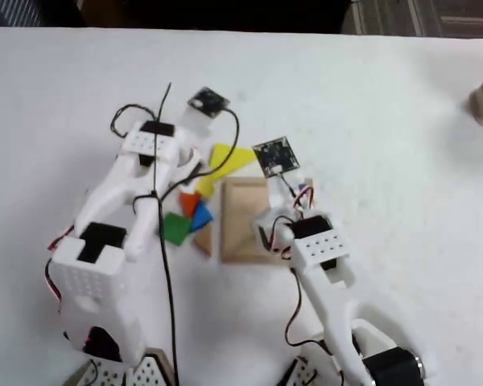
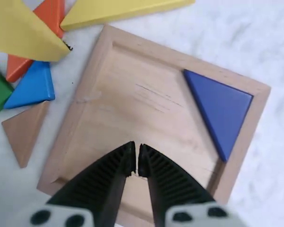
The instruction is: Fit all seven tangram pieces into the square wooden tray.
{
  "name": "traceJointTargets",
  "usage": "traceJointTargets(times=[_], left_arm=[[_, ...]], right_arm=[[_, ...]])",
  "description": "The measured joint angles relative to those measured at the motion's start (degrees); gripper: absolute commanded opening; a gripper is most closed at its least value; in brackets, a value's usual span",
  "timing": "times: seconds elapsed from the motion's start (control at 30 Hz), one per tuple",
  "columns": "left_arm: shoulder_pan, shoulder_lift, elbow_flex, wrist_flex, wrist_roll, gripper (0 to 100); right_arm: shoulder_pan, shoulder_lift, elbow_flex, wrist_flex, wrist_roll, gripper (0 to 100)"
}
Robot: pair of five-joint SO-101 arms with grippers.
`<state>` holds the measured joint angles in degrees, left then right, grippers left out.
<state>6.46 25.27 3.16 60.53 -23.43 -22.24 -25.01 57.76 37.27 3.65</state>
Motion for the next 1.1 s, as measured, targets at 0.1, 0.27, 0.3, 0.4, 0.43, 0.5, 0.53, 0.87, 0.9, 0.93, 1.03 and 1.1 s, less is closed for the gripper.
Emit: traceJointTargets(times=[0.1,0.27,0.3,0.4,0.43,0.5,0.53,0.87,0.9,0.93,1.03,1.1], left_arm=[[0.5,0.0,0.0,1.5,-2.7,32],[0.4,0.0,0.0,4.3,-6.4,32],[0.4,0.0,0.0,4.5,-6.8,32],[0.4,0.0,0.0,4.6,-6.9,31],[0.4,0.0,0.0,4.6,-6.9,30],[0.9,0.0,0.0,4.6,-6.9,24],[1.3,0.0,0.0,4.6,-6.7,21],[2.5,0.5,0.0,3.9,-5.0,15],[2.5,0.5,0.3,3.9,-5.0,15],[2.5,0.5,0.4,3.8,-4.7,15],[2.5,0.5,0.4,3.8,-4.4,15],[2.5,0.5,0.4,3.8,-3.9,15]], right_arm=[[0.0,0.0,0.0,0.0,0.0,1.9],[-0.1,0.0,0.0,0.0,0.0,1.9],[-0.1,0.0,0.0,0.0,0.0,1.9],[0.0,0.0,0.0,0.0,0.0,1.9],[-0.1,0.0,0.0,0.0,0.0,1.9],[-0.1,0.0,0.0,0.0,0.0,1.9],[-0.1,0.0,0.0,0.0,0.0,1.9],[-0.1,0.0,0.0,0.0,0.0,1.9],[-0.1,0.0,0.0,0.0,0.0,1.9],[0.0,0.0,0.0,0.0,0.0,1.9],[0.0,0.0,0.0,0.0,0.0,1.9],[0.0,0.0,0.0,0.0,0.0,1.9]])
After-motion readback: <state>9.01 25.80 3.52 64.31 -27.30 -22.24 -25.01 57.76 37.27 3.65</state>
